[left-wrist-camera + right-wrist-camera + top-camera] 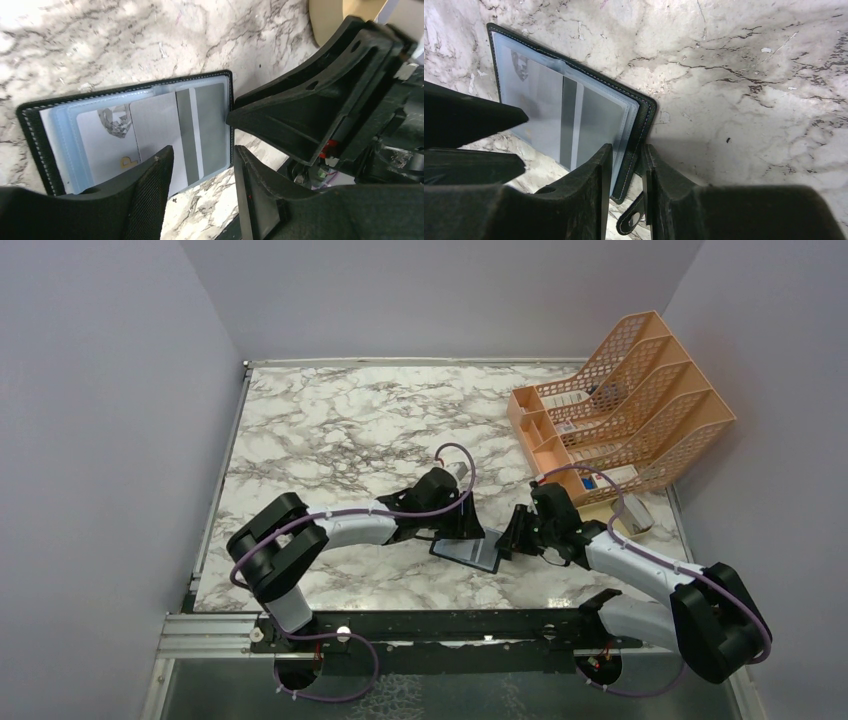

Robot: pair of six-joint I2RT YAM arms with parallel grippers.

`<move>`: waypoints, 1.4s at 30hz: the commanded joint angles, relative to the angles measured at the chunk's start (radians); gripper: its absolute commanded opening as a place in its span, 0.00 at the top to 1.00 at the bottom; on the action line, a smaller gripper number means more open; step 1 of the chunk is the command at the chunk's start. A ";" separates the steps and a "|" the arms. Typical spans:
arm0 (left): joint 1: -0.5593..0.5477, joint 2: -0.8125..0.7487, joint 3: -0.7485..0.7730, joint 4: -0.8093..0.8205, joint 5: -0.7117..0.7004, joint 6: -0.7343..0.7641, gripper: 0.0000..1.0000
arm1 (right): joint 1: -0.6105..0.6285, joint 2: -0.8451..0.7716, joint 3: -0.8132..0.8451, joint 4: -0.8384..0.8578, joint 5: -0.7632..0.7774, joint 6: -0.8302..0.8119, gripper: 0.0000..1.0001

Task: Put the credit cards into the card holder
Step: Insert the credit card into the card holder.

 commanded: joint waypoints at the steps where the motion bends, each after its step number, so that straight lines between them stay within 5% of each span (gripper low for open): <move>1: 0.006 -0.044 0.029 -0.095 -0.088 0.058 0.49 | 0.006 -0.004 -0.016 -0.008 0.007 -0.002 0.72; 17: 0.009 0.017 0.020 -0.085 -0.087 0.077 0.47 | 0.006 -0.007 -0.021 0.002 -0.004 -0.007 0.74; 42: 0.002 0.091 -0.001 0.112 0.098 -0.048 0.53 | 0.006 0.031 -0.026 0.063 -0.039 -0.001 0.76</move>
